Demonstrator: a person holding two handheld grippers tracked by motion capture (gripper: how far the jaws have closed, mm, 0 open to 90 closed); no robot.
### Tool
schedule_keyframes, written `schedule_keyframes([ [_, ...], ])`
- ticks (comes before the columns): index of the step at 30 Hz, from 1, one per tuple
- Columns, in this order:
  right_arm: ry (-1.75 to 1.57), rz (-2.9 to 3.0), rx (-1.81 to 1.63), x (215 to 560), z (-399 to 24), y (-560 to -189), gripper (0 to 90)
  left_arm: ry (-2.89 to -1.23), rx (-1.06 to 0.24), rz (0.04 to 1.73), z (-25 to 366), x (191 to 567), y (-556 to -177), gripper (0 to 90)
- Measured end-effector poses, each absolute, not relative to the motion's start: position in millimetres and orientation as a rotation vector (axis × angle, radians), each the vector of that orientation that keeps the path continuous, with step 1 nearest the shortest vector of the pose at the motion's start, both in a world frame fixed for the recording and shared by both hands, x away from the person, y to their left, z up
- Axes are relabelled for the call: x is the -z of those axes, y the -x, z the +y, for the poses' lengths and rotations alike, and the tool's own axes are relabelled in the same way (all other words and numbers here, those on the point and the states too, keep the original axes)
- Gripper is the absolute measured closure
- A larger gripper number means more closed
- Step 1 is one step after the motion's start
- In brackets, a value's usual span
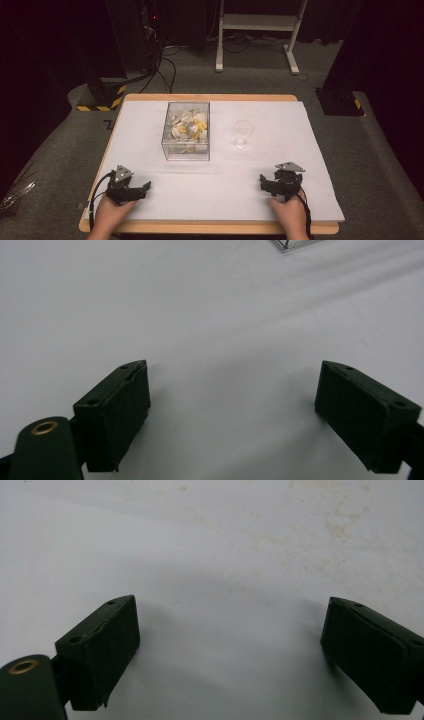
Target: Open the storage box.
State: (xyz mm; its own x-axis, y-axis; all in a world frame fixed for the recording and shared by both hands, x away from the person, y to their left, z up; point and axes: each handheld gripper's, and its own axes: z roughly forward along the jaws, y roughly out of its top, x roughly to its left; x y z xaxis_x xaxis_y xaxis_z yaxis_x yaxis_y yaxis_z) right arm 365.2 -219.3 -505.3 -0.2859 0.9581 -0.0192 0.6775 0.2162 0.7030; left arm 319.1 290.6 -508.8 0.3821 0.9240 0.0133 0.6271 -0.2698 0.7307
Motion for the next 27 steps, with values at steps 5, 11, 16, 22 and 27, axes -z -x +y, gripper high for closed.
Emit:
schedule_keyframes([
  [5, -1.514, 2.041, -0.824, 505.2, -219.3, -365.4, 8.5, -1.997, -0.586, 1.334, 290.6, 508.8, -319.4, 14.4],
  [11, -1.513, 2.041, -0.823, 505.2, -219.2, -365.3, 8.5, -1.994, -0.588, 1.336, 290.4, 508.9, -319.2, 14.4],
  [16, -1.510, 2.042, -0.823, 505.3, -219.3, -365.3, 8.5, -1.985, -0.585, 1.339, 291.3, 508.8, -319.2, 15.1],
  [22, -1.510, 2.042, -0.822, 505.3, -219.3, -365.3, 8.5, -1.978, -0.575, 1.339, 292.2, 507.6, -319.4, 14.9],
  [27, -1.509, 2.042, -0.822, 505.3, -219.3, -365.3, 8.5, -1.981, -0.578, 1.318, 291.7, 506.1, -318.1, 15.0],
])
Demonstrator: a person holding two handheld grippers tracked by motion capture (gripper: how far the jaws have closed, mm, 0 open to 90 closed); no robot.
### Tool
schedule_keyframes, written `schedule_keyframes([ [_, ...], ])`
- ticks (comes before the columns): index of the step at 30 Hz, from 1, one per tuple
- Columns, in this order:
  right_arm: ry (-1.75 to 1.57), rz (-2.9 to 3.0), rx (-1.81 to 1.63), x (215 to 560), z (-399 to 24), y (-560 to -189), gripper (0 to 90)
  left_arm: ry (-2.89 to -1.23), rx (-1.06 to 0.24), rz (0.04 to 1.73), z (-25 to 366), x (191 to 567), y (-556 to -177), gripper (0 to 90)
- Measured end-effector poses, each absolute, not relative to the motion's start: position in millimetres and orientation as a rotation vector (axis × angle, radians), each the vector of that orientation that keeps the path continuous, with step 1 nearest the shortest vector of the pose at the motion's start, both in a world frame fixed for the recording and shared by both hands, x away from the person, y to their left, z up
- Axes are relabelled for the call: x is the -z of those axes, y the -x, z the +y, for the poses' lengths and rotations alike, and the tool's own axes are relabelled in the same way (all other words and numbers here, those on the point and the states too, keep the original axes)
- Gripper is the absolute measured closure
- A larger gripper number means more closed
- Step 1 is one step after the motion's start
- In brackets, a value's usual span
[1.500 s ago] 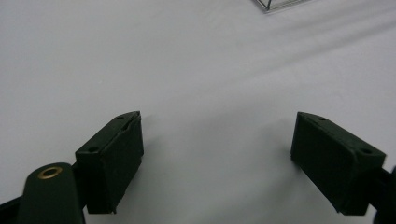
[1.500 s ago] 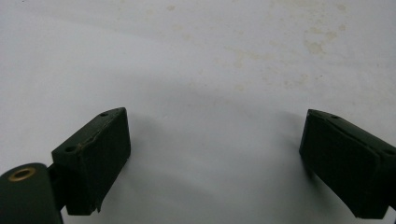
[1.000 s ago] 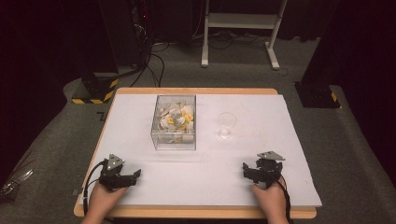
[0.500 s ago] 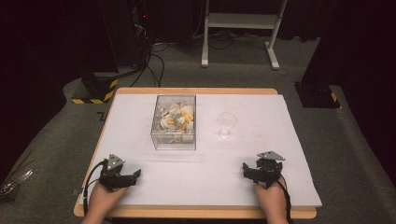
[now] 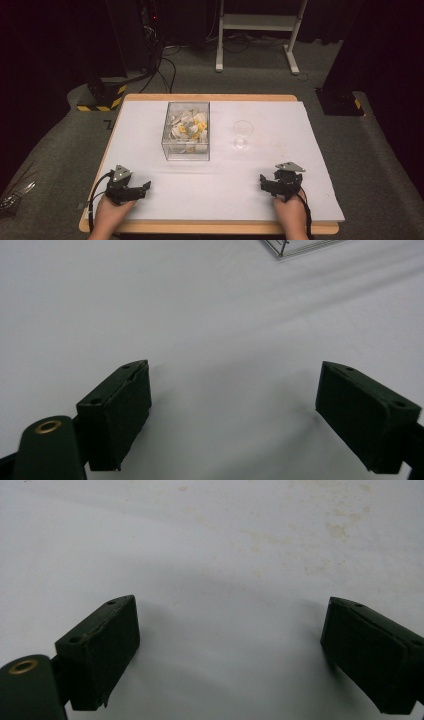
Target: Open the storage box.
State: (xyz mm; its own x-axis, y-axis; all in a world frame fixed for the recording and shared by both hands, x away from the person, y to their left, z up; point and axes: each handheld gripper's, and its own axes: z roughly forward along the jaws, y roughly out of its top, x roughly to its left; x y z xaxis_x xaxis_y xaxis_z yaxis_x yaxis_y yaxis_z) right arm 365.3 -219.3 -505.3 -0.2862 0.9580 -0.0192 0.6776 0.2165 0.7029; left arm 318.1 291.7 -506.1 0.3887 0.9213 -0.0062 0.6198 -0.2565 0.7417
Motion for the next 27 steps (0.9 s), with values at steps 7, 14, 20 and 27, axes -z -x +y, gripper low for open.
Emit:
schedule_keyframes([
  [7, -1.509, 2.042, -0.823, 505, -219, -365, 8.5, -1.989, -0.615, 1.304, 291, 504, -316, 14.8],
  [14, -1.509, 2.042, -0.822, 505, -219, -365, 8.5, -1.972, -0.616, 1.290, 291, 499, -315, 14.7],
  [20, -1.509, 2.042, -0.822, 505, -219, -365, 8.5, -1.962, -0.611, 1.273, 289, 496, -313, 14.7],
  [27, -1.509, 2.042, -0.823, 505, -219, -365, 8.5, -1.959, -0.606, 1.216, 282, 492, -310, 14.4],
])
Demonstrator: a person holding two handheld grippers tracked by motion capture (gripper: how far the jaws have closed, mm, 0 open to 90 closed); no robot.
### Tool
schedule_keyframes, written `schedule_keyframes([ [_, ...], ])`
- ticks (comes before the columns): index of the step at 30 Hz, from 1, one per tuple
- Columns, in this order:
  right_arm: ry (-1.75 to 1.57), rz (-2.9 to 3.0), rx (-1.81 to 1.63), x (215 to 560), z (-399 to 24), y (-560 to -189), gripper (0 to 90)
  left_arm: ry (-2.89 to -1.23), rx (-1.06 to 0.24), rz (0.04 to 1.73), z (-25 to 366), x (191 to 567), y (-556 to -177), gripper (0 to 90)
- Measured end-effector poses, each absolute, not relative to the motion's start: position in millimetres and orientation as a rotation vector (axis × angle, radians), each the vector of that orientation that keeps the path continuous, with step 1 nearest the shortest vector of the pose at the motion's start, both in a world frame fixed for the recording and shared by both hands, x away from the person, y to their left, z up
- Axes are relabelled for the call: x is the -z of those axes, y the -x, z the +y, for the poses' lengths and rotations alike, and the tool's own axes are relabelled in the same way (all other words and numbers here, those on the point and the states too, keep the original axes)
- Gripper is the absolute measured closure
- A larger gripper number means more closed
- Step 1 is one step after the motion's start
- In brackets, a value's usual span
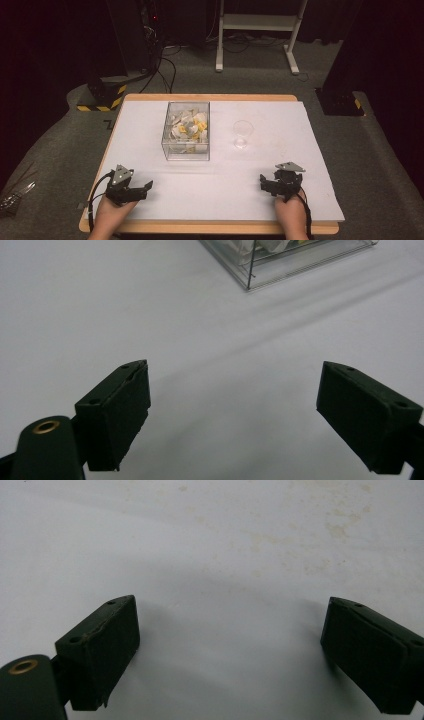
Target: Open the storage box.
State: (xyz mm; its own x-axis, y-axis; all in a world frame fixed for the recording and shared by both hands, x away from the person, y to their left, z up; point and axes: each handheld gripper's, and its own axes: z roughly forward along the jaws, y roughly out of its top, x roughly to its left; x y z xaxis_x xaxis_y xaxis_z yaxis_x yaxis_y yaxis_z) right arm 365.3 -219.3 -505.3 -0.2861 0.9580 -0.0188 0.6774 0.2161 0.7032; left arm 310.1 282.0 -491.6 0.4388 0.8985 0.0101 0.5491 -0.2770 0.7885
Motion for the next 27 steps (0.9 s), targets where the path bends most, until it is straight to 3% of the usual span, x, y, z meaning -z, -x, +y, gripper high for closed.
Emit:
schedule_keyframes([
  [19, -1.509, 2.042, -0.823, 505, -219, -365, 8.5, -1.939, -0.574, 1.112, 264, 481, -305, 9.0],
  [27, -1.509, 2.041, -0.822, 505, -219, -365, 8.6, -1.940, -0.575, 1.056, 252, 475, -305, 2.2],
])
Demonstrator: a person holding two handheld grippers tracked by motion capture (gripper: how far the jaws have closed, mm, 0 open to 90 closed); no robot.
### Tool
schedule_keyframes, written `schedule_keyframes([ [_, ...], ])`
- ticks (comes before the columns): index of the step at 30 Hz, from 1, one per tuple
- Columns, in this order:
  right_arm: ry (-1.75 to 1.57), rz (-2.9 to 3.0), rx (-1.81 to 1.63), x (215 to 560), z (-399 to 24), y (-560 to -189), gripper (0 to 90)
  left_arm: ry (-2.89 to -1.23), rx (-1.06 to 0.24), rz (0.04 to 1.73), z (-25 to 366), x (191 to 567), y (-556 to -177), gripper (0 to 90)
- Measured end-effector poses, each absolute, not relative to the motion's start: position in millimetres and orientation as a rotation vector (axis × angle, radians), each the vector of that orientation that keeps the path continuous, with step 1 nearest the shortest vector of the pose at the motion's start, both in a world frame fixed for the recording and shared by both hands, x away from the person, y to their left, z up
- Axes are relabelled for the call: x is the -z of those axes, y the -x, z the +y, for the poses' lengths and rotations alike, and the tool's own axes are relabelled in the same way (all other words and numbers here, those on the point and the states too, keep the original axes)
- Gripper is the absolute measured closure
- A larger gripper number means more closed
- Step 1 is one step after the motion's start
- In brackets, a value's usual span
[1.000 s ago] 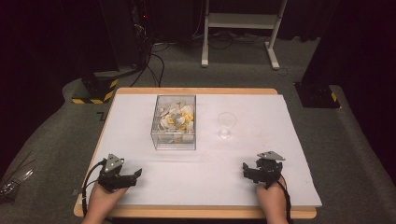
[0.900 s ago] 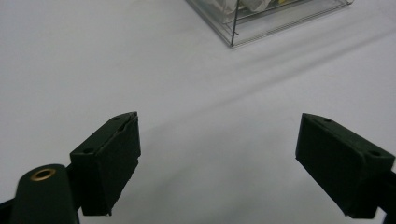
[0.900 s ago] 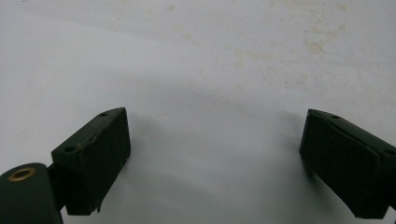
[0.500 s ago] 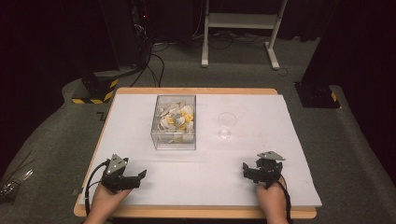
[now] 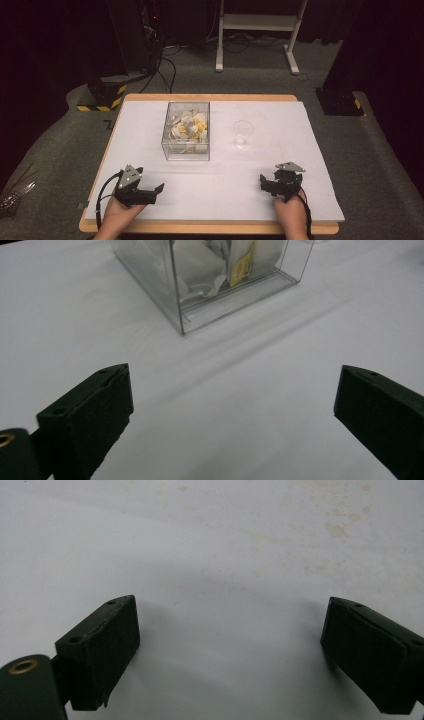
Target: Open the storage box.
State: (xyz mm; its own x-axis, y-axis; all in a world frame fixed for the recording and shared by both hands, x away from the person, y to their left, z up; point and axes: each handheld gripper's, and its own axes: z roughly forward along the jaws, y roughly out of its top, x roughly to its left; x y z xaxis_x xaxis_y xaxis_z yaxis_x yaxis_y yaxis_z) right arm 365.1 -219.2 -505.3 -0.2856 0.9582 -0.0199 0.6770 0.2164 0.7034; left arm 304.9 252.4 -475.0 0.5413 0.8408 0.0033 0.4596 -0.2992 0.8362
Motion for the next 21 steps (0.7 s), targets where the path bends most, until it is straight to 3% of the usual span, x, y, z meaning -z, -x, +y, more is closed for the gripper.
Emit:
schedule_keyframes([
  [8, -1.507, 2.043, -0.821, 505, -219, -365, 8.6, -2.002, -0.579, 0.986, 234, 470, -310, 0.0],
  [21, -1.506, 2.044, -0.821, 505, -219, -365, 8.7, -1.928, -0.508, 0.974, 217, 464, -326, 0.0],
])
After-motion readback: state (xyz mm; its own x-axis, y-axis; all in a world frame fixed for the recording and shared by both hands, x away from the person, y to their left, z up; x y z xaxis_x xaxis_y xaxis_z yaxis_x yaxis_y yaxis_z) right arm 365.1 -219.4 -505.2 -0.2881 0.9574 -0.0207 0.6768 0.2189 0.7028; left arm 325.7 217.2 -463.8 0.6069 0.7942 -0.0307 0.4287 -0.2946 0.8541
